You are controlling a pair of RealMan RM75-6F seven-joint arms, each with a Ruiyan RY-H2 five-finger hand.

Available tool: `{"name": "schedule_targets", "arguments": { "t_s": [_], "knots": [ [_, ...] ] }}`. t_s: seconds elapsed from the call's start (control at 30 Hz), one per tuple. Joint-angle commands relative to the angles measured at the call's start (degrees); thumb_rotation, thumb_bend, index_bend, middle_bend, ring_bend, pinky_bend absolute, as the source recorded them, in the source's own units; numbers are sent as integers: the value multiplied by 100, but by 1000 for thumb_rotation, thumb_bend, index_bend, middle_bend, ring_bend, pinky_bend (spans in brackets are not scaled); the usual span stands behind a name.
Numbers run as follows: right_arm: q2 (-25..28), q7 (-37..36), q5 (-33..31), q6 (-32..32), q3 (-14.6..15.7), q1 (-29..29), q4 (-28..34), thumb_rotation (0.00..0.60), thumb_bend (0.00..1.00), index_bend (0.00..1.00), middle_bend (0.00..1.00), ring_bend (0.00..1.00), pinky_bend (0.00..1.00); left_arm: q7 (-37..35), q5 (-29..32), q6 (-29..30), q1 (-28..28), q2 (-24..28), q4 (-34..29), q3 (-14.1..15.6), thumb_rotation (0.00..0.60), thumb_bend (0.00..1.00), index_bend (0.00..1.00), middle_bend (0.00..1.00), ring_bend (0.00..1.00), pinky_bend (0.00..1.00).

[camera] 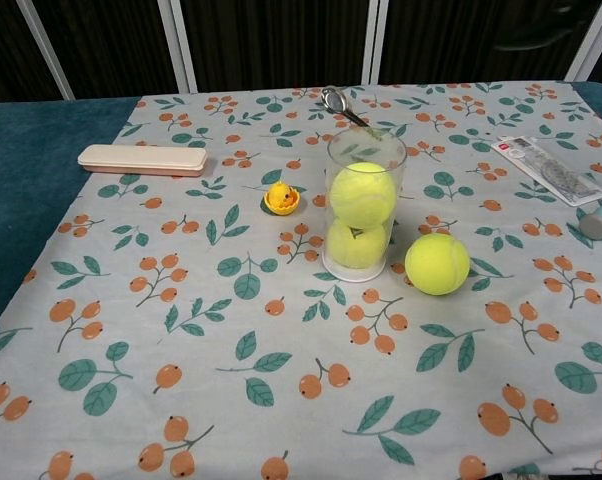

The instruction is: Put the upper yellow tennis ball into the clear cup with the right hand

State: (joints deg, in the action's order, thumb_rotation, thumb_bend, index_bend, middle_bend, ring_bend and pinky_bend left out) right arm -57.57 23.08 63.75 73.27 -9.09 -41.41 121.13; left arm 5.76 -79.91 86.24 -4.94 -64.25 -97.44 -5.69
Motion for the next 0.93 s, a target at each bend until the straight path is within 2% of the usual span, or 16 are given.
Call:
{"name": "schedule_targets", "arguments": {
  "t_s": [0.03, 0.17, 0.33, 0.53, 0.67, 0.93],
  "knots": [
    [349, 134, 1295, 1514, 869, 1385, 10, 600, 149, 11, 0, 137, 250, 15, -8, 17, 6, 4, -14, -2, 600, 299, 40, 29, 2, 0],
    [-48, 96, 2056, 2462, 1354, 2290, -827, 600, 147, 11, 0, 128, 245, 102, -74, 47, 12, -5, -39, 28, 600, 300, 38, 29, 2, 0],
    [-477, 35, 2314, 2894, 1540, 2854, -1616, 600, 148, 11, 0, 128, 245, 141, -79, 66, 25, 7, -123, 36, 600, 299, 38, 29, 2, 0],
    [-783, -270, 2132, 2652, 1496, 3065, -2316, 600, 148, 11, 0, 105, 244, 250, -208, 58, 11, -8, -177, 101, 600, 299, 37, 29, 2, 0],
    [-920, -537, 2076, 2400, 1344, 3035, -2935, 600, 143, 11, 0, 105, 244, 305, -260, 80, 12, -24, -181, 119, 600, 299, 37, 29, 2, 0],
    [-732, -1687, 2047, 1869, 1263, 3021, -3597, 600, 142, 11, 0, 105, 244, 307, -271, 86, 17, -21, -190, 124, 600, 299, 37, 28, 2, 0]
  ]
}}
